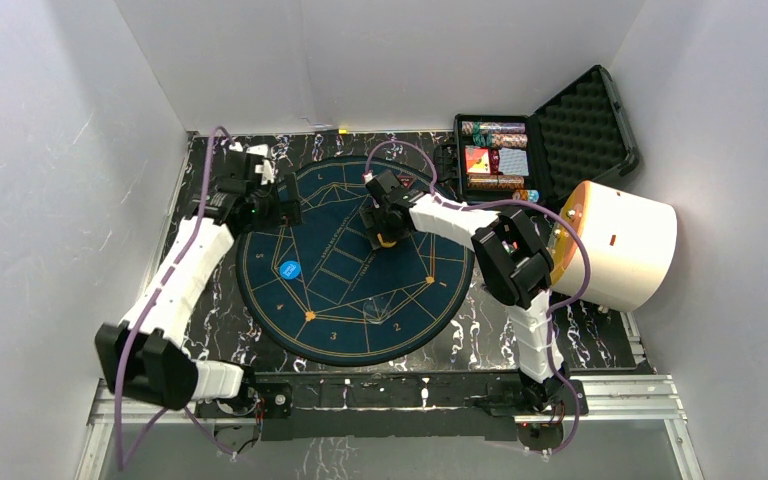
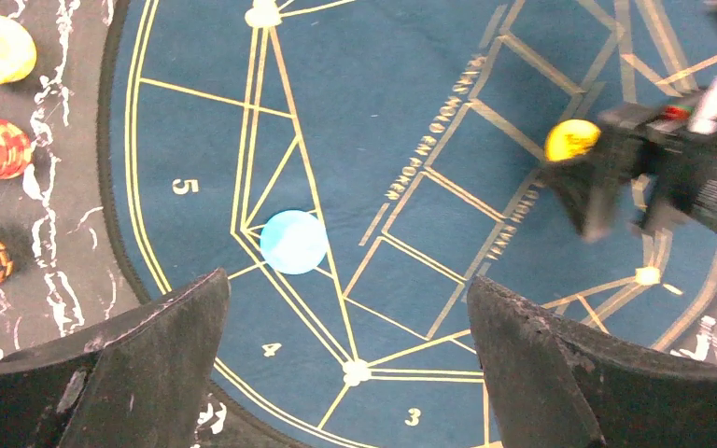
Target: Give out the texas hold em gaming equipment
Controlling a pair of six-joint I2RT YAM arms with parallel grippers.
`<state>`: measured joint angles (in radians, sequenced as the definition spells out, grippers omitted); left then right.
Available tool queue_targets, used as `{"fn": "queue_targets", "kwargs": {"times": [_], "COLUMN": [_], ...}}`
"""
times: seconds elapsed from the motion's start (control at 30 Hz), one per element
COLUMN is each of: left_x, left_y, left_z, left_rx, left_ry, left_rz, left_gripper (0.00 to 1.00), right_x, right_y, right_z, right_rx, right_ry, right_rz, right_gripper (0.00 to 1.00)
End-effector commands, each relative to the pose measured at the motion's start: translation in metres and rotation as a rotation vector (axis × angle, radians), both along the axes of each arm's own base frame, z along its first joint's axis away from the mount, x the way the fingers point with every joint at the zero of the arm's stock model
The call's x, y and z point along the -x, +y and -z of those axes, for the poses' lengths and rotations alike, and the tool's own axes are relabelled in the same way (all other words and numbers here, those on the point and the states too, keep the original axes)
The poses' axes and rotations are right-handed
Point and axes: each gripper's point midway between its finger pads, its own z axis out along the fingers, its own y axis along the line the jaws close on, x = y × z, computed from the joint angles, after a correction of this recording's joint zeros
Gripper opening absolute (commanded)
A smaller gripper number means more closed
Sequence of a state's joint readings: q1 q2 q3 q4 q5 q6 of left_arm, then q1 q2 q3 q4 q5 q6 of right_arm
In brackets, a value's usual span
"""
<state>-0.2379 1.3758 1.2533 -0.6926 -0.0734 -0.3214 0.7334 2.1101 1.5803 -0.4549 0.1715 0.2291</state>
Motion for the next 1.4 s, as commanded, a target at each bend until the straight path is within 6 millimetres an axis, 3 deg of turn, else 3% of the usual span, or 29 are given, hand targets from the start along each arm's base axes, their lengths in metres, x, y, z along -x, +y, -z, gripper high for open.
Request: {"fn": "queue_targets", "kwargs": {"times": [0.0,0.1,0.23,0.4,0.5,0.67,0.83,1.07,1.17,1.37], "left_x": [0.025,0.028,0.028,0.028,0.028,0.027,0.026,0.027,0.03,0.042], "left_y": [-0.019,-0.022,-0.024,-0.025,-0.026,-0.025,-0.027,-0.029,-0.027,-0.017], "left_z": [-0.02,-0.02,-0.02,-0.017,-0.017,-0.015,-0.017,-0.018,-0.019,-0.013], "left_rx": [0.119,0.143,0.155,0.161,0.164,0.159,0.166,0.182,0.181,0.132], "left_ry": [-0.005,-0.013,-0.027,-0.02,-0.021,-0.018,-0.03,-0.023,-0.016,0.028], "left_rz": [0.075,0.08,0.077,0.083,0.084,0.08,0.084,0.078,0.071,0.047], "left_gripper": [0.99,0.98,0.98,0.98,0.98,0.98,0.98,0.98,0.98,0.98], "right_x": [-0.015,-0.017,-0.019,-0.024,-0.025,-0.021,-0.022,-0.041,-0.039,-0.036], "right_y": [0.003,0.009,0.011,0.014,0.004,-0.04,-0.063,-0.069,-0.068,-0.067], "right_z": [-0.006,-0.002,-0.001,-0.018,-0.03,-0.046,-0.039,-0.019,-0.01,-0.008], "right_rx": [-0.018,-0.034,-0.029,-0.05,-0.027,-0.028,-0.043,0.006,0.005,0.005], "right_ry": [-0.039,-0.03,-0.028,-0.067,-0.093,-0.123,-0.134,-0.134,-0.112,-0.097], "right_rz": [0.007,-0.005,-0.011,-0.036,-0.008,0.094,0.129,0.144,0.132,0.128], "right_gripper": [0.8,0.79,0.68,0.57,0.48,0.47,0.47,0.48,0.5,0.66]}}
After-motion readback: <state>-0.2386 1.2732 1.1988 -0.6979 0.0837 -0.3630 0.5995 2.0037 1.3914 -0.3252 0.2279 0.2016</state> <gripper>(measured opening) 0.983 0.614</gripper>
